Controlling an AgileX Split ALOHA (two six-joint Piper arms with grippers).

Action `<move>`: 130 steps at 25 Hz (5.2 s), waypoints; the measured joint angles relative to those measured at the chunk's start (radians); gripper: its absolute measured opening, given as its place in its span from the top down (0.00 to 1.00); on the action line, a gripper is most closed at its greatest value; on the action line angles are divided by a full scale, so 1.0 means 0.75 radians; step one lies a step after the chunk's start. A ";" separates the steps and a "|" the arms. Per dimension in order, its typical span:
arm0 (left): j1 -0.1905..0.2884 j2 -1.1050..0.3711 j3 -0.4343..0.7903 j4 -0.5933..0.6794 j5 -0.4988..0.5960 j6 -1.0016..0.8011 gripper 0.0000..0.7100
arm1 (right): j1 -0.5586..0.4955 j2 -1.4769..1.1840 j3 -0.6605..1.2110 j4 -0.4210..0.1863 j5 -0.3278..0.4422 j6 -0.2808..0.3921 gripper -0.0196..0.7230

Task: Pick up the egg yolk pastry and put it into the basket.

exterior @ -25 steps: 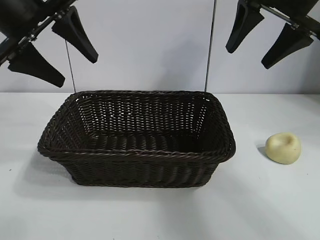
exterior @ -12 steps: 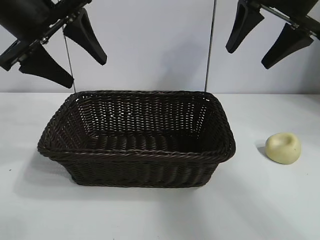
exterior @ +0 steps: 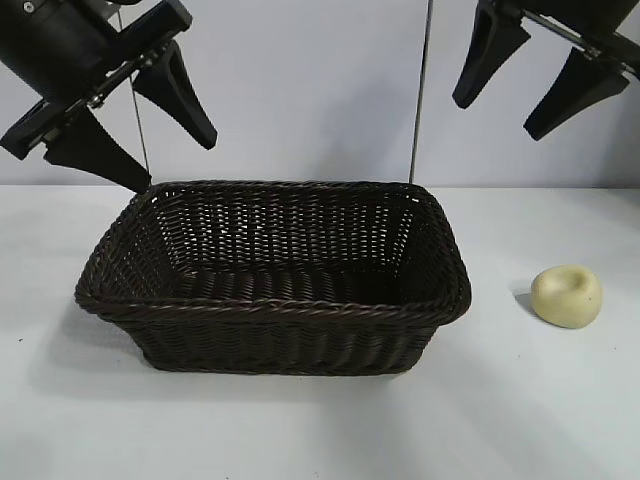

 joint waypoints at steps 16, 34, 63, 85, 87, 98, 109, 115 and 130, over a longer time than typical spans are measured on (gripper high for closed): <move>0.000 0.000 0.000 0.000 0.004 0.000 0.29 | -0.072 0.210 0.000 -0.120 0.020 0.030 0.25; 0.000 0.000 0.000 0.000 0.004 0.000 0.29 | -0.072 0.497 -0.002 -0.114 -0.089 0.088 0.25; 0.000 0.000 0.000 0.000 0.004 0.000 0.29 | -0.063 0.172 -0.004 -0.013 0.023 -0.005 0.88; 0.000 0.000 0.000 -0.001 0.004 0.000 0.29 | 0.436 0.005 -0.004 0.106 -0.083 0.024 0.88; 0.000 0.000 0.000 -0.001 0.004 0.000 0.29 | 0.473 0.032 -0.004 0.107 -0.093 0.029 0.88; 0.000 0.000 0.000 -0.001 0.004 0.000 0.29 | 0.593 0.264 -0.004 0.097 -0.255 0.088 0.88; 0.000 0.000 0.000 -0.001 0.003 0.000 0.29 | 0.593 0.325 -0.003 0.098 -0.260 0.095 0.38; 0.000 0.000 0.000 -0.001 0.003 0.000 0.29 | 0.576 0.262 -0.003 0.101 -0.231 0.089 0.35; 0.000 0.000 0.000 -0.001 0.004 0.000 0.29 | 0.212 0.084 -0.003 0.218 0.030 -0.128 0.35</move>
